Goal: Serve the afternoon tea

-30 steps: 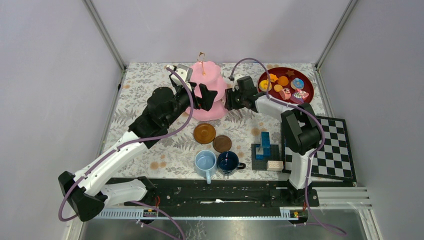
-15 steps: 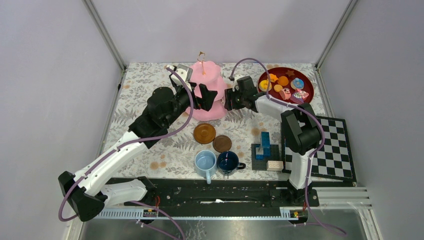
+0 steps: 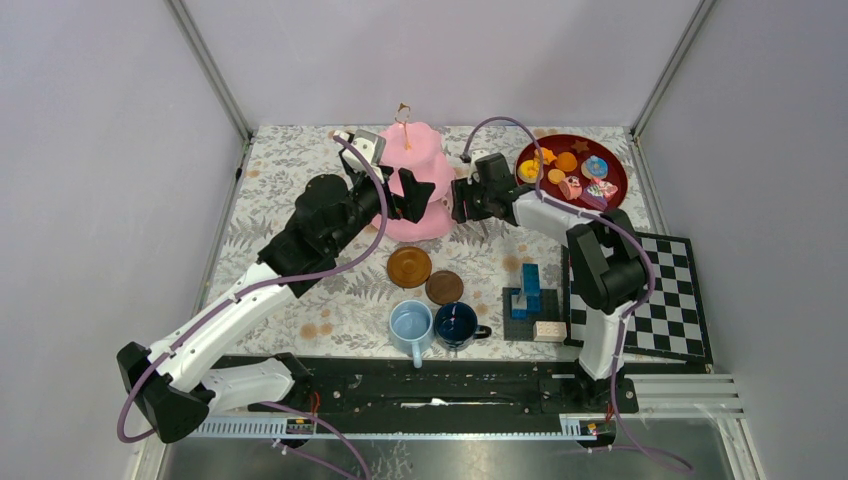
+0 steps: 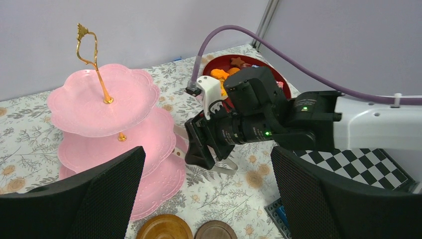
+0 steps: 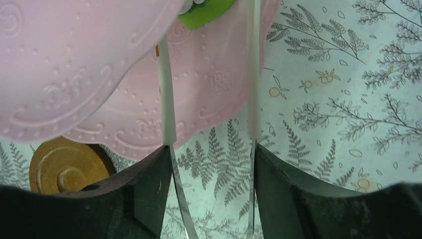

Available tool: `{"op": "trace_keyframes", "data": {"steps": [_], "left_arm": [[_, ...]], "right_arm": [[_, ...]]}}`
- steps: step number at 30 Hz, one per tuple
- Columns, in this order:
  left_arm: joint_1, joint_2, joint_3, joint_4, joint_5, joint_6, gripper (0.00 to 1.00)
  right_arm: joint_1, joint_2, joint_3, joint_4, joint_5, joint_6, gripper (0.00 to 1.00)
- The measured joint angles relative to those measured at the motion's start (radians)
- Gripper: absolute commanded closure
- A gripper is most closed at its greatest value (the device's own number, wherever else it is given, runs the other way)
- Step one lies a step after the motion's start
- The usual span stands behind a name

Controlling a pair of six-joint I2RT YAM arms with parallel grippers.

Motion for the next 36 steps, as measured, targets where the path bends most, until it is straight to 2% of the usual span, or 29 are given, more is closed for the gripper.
{"op": "trace_keyframes", "data": {"steps": [12,19,24,29,36], "left_arm": [[0.000,0.000,0.000,0.000,0.005,-0.008,0.01],[0.000,0.000,0.000,0.000,0.008,-0.014,0.01],[0.000,0.000,0.000,0.000,0.012,-0.015,0.01],[0.000,0.000,0.000,0.000,0.014,-0.015,0.01],[0.000,-0.007,0.000,0.000,0.031,-0.020,0.01]], "right_arm": [[0.002,-0.193,-0.162,-0.028,0.035,0.000,0.38],[0.002,-0.360,-0.317,-0.106,0.137,-0.019,0.38],[-0.011,-0.464,-0.339,-0.184,0.233,-0.034,0.39],[-0.126,-0.517,-0.289,-0.295,0.287,-0.025,0.40],[-0.316,-0.500,-0.121,-0.451,0.362,-0.007,0.40]]}}
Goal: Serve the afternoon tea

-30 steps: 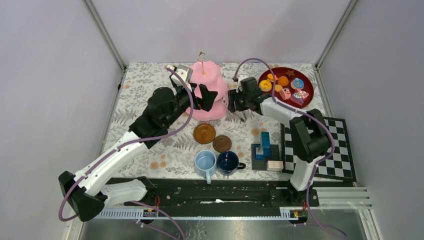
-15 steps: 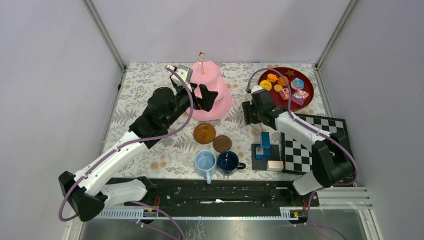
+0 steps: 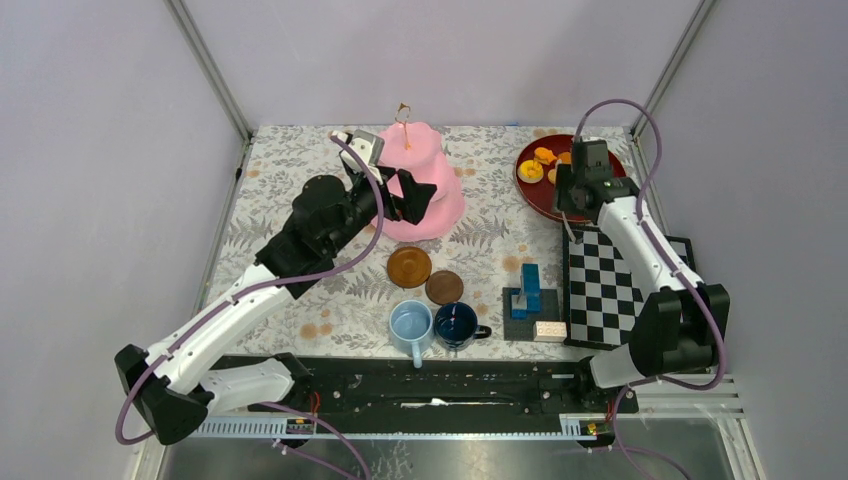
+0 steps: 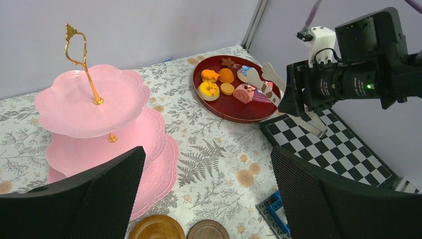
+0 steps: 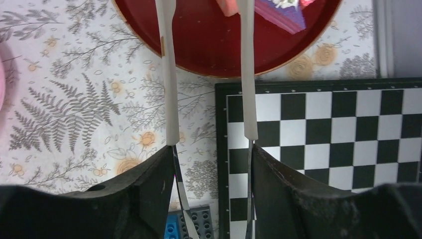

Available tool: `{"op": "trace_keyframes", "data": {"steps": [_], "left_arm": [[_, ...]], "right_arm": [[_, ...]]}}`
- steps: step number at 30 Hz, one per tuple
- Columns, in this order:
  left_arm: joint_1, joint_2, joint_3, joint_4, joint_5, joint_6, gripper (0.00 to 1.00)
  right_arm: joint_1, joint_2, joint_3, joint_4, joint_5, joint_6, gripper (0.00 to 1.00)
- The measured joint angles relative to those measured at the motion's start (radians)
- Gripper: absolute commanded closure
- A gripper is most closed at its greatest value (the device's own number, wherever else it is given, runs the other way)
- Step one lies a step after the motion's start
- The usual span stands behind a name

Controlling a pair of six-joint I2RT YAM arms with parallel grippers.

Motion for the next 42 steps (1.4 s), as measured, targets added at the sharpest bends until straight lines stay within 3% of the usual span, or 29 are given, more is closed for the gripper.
{"op": "trace_keyframes", "data": {"steps": [14,37,42], "left_arm": [[-0.016,-0.028,0.031,-0.030,0.024,-0.026,0.01],[-0.016,-0.055,-0.058,-0.051,-0.005,-0.003,0.01],[-0.016,-0.057,-0.058,-0.051,-0.011,0.002,0.01]], "right_arm": [[-0.124,0.239,0.216,-0.193,-0.022,-0.057,0.41],[-0.137,0.418,0.346,-0.220,-0.051,-0.145,0.40],[-0.140,0.451,0.362,-0.219,-0.051,-0.156,0.44]]}}
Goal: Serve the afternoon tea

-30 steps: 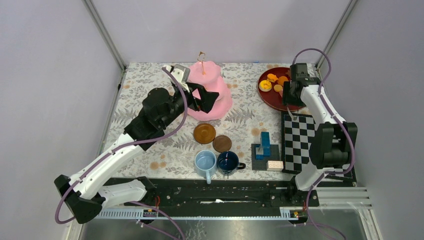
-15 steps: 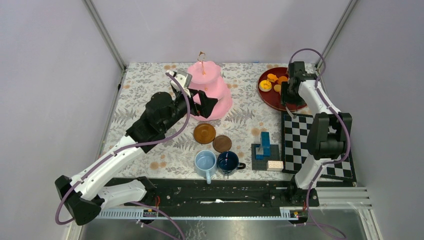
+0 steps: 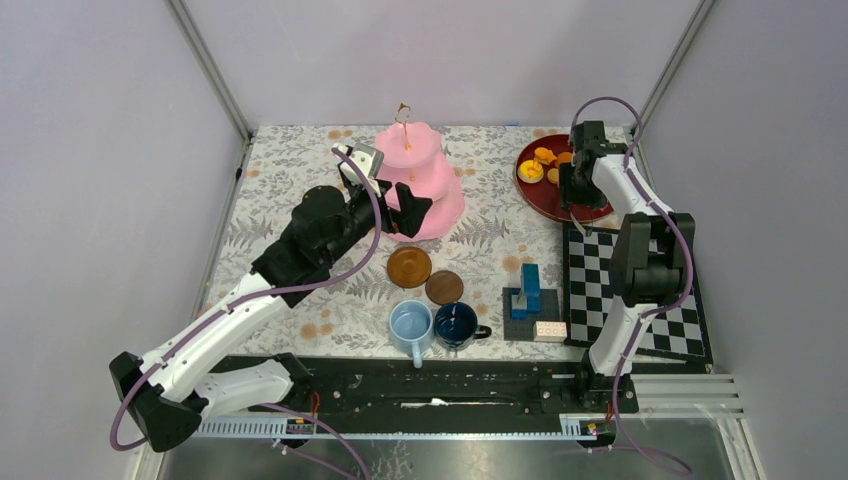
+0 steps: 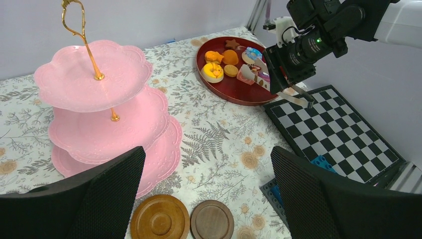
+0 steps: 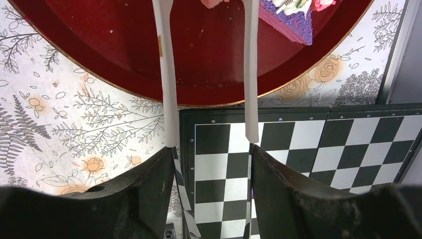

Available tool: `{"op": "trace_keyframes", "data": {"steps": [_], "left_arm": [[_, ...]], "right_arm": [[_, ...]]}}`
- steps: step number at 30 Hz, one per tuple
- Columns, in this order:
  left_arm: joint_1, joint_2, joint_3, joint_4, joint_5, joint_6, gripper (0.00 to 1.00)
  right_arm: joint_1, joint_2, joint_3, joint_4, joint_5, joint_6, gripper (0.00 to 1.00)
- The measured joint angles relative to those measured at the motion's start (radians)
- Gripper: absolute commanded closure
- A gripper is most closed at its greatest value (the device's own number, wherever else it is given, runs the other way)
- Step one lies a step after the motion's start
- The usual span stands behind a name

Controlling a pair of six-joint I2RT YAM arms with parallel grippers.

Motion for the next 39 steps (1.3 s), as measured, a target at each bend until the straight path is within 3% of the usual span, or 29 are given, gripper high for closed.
{"op": "trace_keyframes", "data": {"steps": [4,12,24,28,39], "left_arm": [[0.000,0.000,0.000,0.000,-0.007,0.000,0.01],[0.000,0.000,0.000,0.000,-0.007,0.000,0.01],[0.001,0.000,-0.002,0.000,-0.006,-0.001,0.01],[0.001,0.001,-0.004,-0.001,-0.007,-0.001,0.01],[0.008,0.001,-0.007,-0.001,-0.007,-0.001,0.01]], "right_arm": [[-0.001,0.003,0.000,0.001,0.001,-0.002,0.45],[-0.001,0.003,0.000,0.005,0.008,-0.009,0.37],[-0.003,0.020,0.002,0.019,0.002,-0.032,0.37],[-0.003,0.048,0.006,0.027,-0.001,-0.035,0.41],[-0.003,0.046,-0.004,0.042,-0.011,-0.023,0.67]]}}
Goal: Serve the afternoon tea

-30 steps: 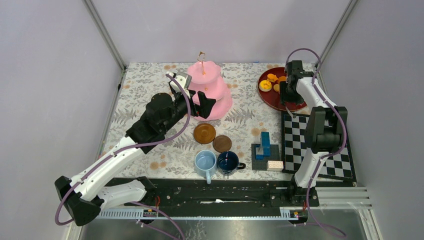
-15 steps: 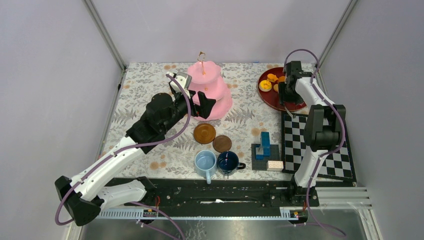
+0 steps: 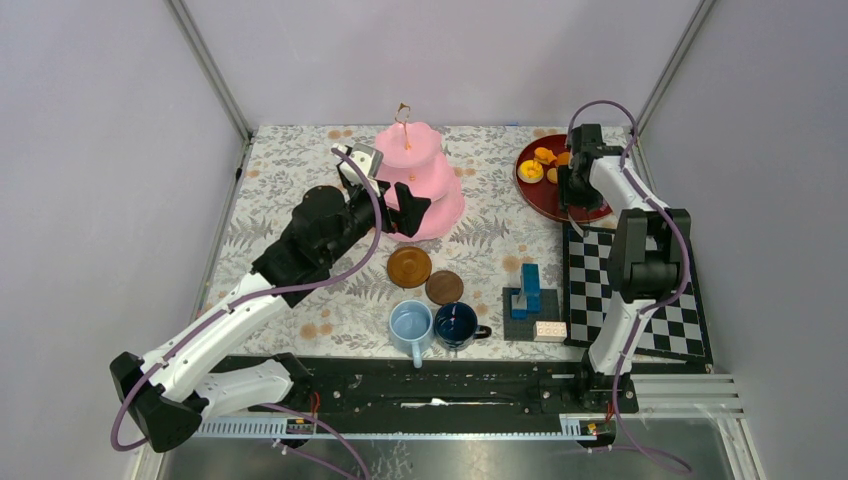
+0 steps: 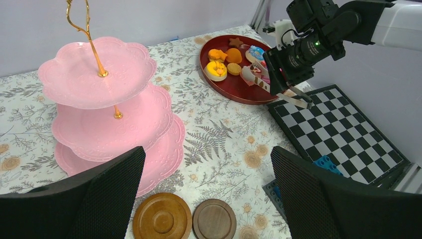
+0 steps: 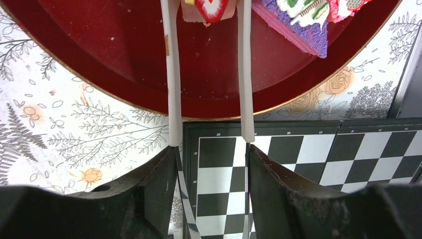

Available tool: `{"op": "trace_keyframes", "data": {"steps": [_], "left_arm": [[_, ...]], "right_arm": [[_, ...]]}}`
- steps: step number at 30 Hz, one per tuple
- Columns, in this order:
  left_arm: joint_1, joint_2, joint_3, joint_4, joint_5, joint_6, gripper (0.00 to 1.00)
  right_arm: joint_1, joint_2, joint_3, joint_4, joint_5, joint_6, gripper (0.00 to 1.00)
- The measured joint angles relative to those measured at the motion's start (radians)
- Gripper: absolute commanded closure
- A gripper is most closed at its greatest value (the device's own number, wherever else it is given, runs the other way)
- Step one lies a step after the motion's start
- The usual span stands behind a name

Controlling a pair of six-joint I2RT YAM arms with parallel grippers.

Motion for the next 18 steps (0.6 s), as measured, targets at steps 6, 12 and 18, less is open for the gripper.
{"op": "trace_keyframes", "data": {"steps": [6,12,18], "left_arm": [[0.006,-0.002,0.000,0.000,0.001,-0.003,0.01],[0.018,-0.019,0.000,-0.001,0.001,-0.004,0.01],[0.026,-0.041,0.000,-0.001,0.001,-0.006,0.01]], "right_arm": [[0.000,-0.072,-0.043,0.006,-0.017,0.043,0.73],[0.000,-0.187,-0.079,0.021,-0.078,0.101,0.76],[0.000,-0.314,-0.139,0.049,-0.202,0.159,0.77]]}}
